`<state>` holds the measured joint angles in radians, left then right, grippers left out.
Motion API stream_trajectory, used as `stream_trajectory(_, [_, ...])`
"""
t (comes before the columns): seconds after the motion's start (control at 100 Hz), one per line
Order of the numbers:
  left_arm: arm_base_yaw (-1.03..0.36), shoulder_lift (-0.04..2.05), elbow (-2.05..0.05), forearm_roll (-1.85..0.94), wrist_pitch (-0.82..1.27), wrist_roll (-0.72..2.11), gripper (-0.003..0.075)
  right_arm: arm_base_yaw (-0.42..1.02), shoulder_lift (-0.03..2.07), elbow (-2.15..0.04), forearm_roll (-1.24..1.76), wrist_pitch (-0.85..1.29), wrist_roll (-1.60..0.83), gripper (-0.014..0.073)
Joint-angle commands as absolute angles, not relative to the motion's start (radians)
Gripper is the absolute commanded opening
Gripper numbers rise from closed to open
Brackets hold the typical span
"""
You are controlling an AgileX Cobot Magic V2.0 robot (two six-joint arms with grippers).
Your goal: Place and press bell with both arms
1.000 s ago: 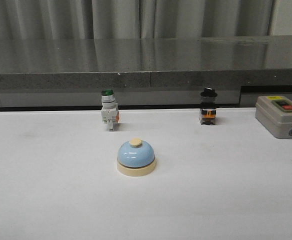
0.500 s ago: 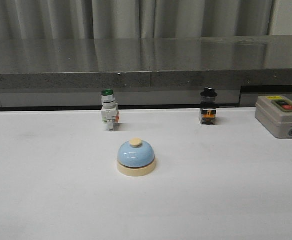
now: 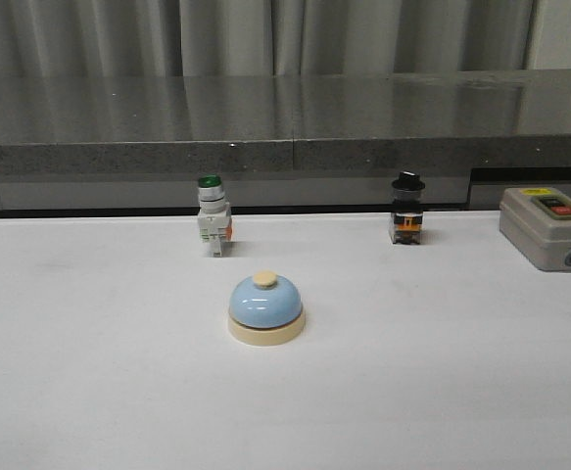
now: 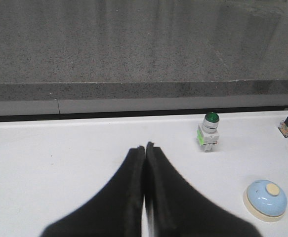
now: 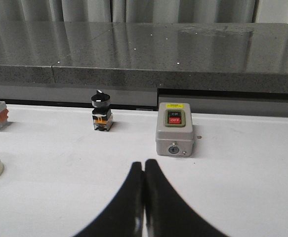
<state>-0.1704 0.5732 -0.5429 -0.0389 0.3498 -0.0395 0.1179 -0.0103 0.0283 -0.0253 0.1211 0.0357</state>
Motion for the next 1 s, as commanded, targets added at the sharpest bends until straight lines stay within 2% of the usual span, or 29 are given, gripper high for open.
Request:
stream_trajectory(0.0, [-0.168,0.572,-0.570,-0.049,0.278,-0.046,-0.0020,0.112,-0.029,0.013,-0.024,0.034,0.032,-0.0060])
stream_trajectory(0.3, [-0.168,0.498,-0.462,0.074,0.197,-0.046,-0.0020,0.112,-0.029,0.013,-0.024,0.034,0.032,-0.0060])
stream_trajectory(0.5, [-0.134,0.334,-0.263,0.113,0.072,-0.046,-0.0020,0.112,-0.029,0.013,-0.024,0.034,0.032,-0.0060])
stream_trajectory(0.67, [-0.058,0.166,-0.113,0.113,0.062,-0.048,-0.0020,0.112,-0.029,0.013,-0.024,0.034,0.032,-0.0060])
stream_trajectory(0.99, [0.001,-0.035,0.023,0.113,0.057,-0.048,-0.0020,0.112,-0.029,0.013,-0.024,0.034,0.032,-0.0060])
